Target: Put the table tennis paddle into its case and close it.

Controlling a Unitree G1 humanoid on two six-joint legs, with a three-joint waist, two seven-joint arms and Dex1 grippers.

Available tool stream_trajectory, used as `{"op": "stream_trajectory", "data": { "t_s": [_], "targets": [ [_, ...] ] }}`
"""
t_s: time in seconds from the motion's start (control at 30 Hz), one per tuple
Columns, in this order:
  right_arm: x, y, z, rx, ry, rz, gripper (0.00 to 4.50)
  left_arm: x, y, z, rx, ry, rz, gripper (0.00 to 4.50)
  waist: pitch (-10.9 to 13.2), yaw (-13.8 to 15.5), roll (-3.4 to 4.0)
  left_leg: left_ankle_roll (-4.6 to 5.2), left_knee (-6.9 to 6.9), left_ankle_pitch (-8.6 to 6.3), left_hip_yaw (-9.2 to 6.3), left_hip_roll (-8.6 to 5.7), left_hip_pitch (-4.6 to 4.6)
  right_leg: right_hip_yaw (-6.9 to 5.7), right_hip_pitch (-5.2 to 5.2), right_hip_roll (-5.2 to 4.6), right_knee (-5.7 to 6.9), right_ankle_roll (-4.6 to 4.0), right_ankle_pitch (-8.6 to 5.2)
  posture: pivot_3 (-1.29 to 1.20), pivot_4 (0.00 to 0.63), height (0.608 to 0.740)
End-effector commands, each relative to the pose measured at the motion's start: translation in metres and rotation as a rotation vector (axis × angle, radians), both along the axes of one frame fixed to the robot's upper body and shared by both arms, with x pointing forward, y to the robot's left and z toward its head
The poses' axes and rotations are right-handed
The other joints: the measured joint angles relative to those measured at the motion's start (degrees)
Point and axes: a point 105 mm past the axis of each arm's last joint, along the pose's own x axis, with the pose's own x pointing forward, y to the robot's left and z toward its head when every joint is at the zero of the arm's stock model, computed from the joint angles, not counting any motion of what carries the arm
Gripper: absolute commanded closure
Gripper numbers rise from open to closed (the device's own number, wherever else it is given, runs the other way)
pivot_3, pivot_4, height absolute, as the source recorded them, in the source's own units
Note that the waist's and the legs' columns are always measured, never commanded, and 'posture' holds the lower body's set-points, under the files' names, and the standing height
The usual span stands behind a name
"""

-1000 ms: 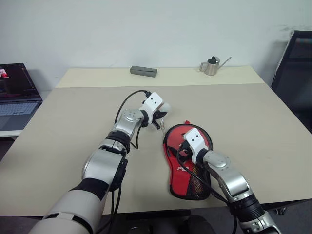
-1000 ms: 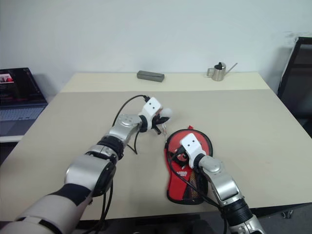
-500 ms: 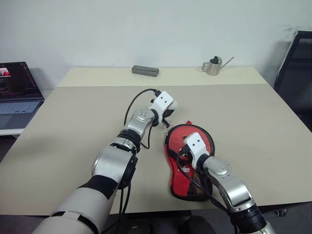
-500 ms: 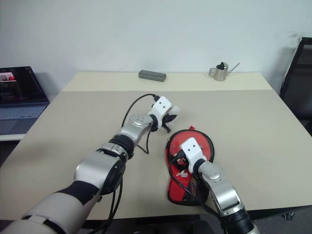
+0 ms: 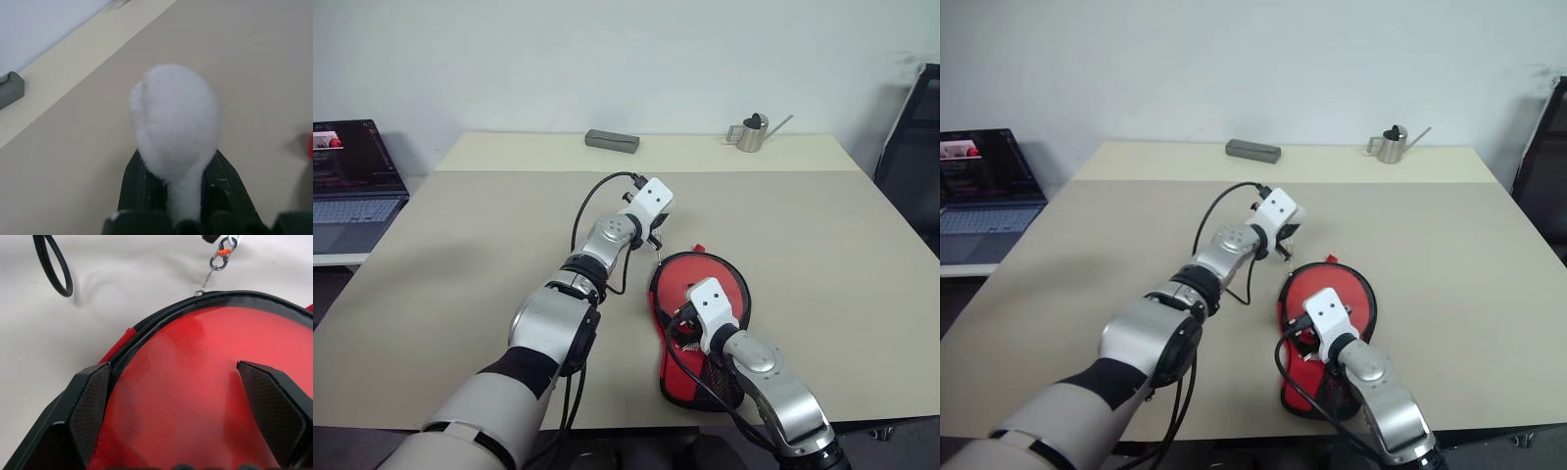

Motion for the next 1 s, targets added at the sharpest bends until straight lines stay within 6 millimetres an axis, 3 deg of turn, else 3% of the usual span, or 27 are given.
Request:
{"op": "stream_trajectory", "data": {
  "t_s": [0.03, 0.3, 0.5, 0.73, 0.83, 1.0],
  "targets": [
    [-0.031, -0.008, -0.062, -0.081, 0.274, -0.018, 0.0, 0.005, -0.012, 0.031, 0.002, -0.097, 0.002, 4.22, 0.0, 0.1, -0.01, -0.02, 0.0, -0.02, 0.0, -0.01, -0.01, 0.01, 0.01, 0.0, -0.04, 0.01, 0.0, 0.0, 0.15, 0.74],
    [-0.04, -0.013, -0.06, -0.08, 0.284, -0.061, 0.0, 0.001, -0.037, 0.042, 0.002, -0.134, -0.013, 4.22, 0.0, 0.4, -0.01, 0.01, -0.02, -0.11, -0.01, -0.04, -0.18, -0.01, 0.02, -0.03, -0.47, 0.01, 0.0, 0.0, 0.15, 0.74],
    [-0.046, -0.013, -0.061, -0.077, 0.295, -0.072, 0.0, -0.002, -0.046, 0.036, 0.057, -0.157, -0.021, 4.22, 0.0, 0.8, -0.01, 0.01, -0.04, -0.15, -0.01, -0.05, -0.24, -0.05, 0.0, -0.04, -0.57, 0.01, 0.0, 0.0, 0.15, 0.74],
    [-0.041, -0.009, -0.061, -0.066, 0.288, -0.061, 0.0, -0.017, -0.058, 0.001, 0.145, -0.058, -0.152, 4.22, -0.1, 1.2, -0.03, 0.01, 0.0, -0.15, 0.04, -0.1, -0.18, -0.08, 0.06, -0.02, -0.52, 0.01, 0.0, 0.0, 0.15, 0.74],
    [-0.035, -0.006, -0.058, -0.057, 0.275, -0.051, 0.0, -0.026, -0.054, -0.026, 0.215, 0.013, -0.207, 4.22, -0.2, 1.0, -0.01, 0.01, -0.03, -0.15, 0.05, -0.12, -0.07, -0.06, 0.11, 0.05, -0.5, 0.01, 0.0, 0.0, 0.15, 0.74],
    [-0.031, -0.005, -0.056, -0.053, 0.268, -0.046, 0.0, -0.027, -0.046, -0.04, 0.21, 0.055, -0.186, 4.22, -0.5, 0.8, -0.06, 0.02, 0.02, -0.16, 0.0, -0.06, 0.02, -0.07, 0.13, 0.12, -0.37, -0.01, 0.02, 0.0, 0.15, 0.74]
  ]
}}
